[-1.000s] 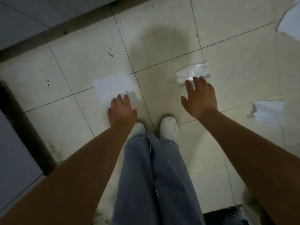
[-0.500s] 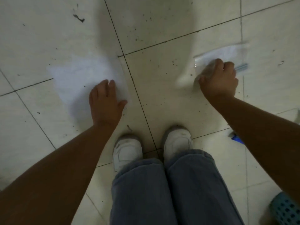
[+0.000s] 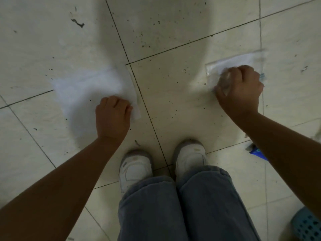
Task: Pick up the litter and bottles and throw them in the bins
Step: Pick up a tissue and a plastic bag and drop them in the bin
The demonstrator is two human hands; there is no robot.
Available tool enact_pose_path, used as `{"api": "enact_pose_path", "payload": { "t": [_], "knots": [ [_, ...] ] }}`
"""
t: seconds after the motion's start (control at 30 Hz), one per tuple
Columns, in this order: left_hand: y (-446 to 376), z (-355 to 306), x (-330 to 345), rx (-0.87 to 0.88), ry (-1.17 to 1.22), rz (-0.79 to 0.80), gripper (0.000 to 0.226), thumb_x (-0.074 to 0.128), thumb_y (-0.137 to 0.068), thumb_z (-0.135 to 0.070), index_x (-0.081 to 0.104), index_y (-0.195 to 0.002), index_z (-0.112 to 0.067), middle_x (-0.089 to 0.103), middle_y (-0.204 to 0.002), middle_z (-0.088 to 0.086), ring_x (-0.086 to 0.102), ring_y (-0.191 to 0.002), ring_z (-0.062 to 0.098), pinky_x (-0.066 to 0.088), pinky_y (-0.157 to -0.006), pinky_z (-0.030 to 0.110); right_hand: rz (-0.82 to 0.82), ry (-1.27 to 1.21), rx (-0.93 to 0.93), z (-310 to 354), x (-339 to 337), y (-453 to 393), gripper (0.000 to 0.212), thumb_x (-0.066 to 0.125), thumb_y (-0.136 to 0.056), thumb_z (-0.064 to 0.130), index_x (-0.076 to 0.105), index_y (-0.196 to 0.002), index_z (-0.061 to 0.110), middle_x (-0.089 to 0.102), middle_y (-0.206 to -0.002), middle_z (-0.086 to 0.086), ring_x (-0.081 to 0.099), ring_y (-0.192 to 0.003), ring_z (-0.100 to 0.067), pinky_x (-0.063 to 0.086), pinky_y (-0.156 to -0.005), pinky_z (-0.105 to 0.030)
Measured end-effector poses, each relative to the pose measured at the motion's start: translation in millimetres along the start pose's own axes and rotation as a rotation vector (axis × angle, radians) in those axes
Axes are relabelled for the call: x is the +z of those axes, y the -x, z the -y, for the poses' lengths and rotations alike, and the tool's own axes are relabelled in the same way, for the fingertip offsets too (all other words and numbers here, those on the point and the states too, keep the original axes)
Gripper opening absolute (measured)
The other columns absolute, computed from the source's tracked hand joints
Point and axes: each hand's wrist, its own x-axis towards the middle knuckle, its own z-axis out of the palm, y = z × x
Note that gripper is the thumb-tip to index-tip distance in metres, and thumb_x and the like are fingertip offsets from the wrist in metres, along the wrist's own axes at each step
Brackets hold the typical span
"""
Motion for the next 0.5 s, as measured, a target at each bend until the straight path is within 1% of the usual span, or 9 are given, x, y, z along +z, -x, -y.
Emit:
{"api": "enact_pose_path", "payload": {
  "t": [0.1,0.17,0.23,0.27,0.37,0.47,0.5],
  "knots": [
    [-5,-8,-2,0.032,0.025,-0.031,0.037,0.046,-0.08,-0.02,0.069,-0.067,0.005,0.066,-0.065,0.024,0.065,-0.063,0.039,0.054,-0.059,0.041,0.059,0.045,-0.046,-9,0,-4,0.033,0.066,-0.077,0.01,0.058,-0.107,-0.004,0.066,-0.105,-0.032,0.065,-0.09,-0.045,0.054,-0.071,-0.048],
    [-11,-14,-3,0.042,0.047,-0.028,0.037,0.045,-0.08,-0.02,0.07,-0.068,0.005,0.067,-0.065,0.024,0.066,-0.064,0.039,0.054,-0.06,0.041,0.129,-0.005,-0.041,-8,-4,-10,0.041,0.062,-0.08,0.006,0.053,-0.119,-0.006,0.057,-0.119,-0.035,0.057,-0.104,-0.05,0.048,-0.083,-0.056],
    [-16,-19,-1,0.038,0.068,-0.039,0.037,0.044,-0.081,-0.02,0.07,-0.07,0.005,0.068,-0.066,0.025,0.066,-0.066,0.039,0.054,-0.063,0.042,0.209,-0.042,-0.016,-5,-9,-17,0.042,0.055,-0.084,0.003,0.049,-0.126,-0.002,0.049,-0.129,-0.033,0.048,-0.116,-0.048,0.039,-0.095,-0.055],
    [-19,-21,-1,0.034,0.075,-0.048,0.037,0.044,-0.081,-0.02,0.071,-0.071,0.004,0.068,-0.067,0.025,0.066,-0.066,0.038,0.054,-0.063,0.042,0.222,-0.043,-0.031,-2,-9,-19,0.038,0.052,-0.086,0.003,0.05,-0.124,-0.002,0.048,-0.129,-0.031,0.047,-0.117,-0.046,0.037,-0.097,-0.053],
    [-23,-24,2,0.043,0.086,-0.074,0.036,0.044,-0.081,-0.019,0.071,-0.071,0.004,0.069,-0.066,0.024,0.066,-0.064,0.037,0.055,-0.062,0.041,0.19,-0.025,-0.101,3,-3,-23,0.023,0.049,-0.088,0.001,0.058,-0.107,-0.006,0.057,-0.114,-0.03,0.054,-0.105,-0.043,0.04,-0.09,-0.049],
    [-23,-25,5,0.054,0.086,-0.071,0.037,0.043,-0.081,-0.02,0.07,-0.071,0.004,0.068,-0.066,0.024,0.066,-0.063,0.037,0.055,-0.062,0.041,0.213,-0.021,-0.076,4,6,-24,0.019,0.047,-0.086,0.0,0.062,-0.096,-0.004,0.063,-0.1,-0.027,0.059,-0.09,-0.039,0.043,-0.083,-0.043],
    [-23,-24,6,0.053,0.09,-0.073,0.038,0.043,-0.082,-0.02,0.07,-0.071,0.004,0.069,-0.066,0.024,0.066,-0.064,0.037,0.055,-0.062,0.041,0.196,-0.025,-0.075,4,7,-25,0.016,0.05,-0.084,-0.001,0.064,-0.09,-0.003,0.066,-0.093,-0.025,0.062,-0.082,-0.038,0.046,-0.079,-0.042]
  ]
}}
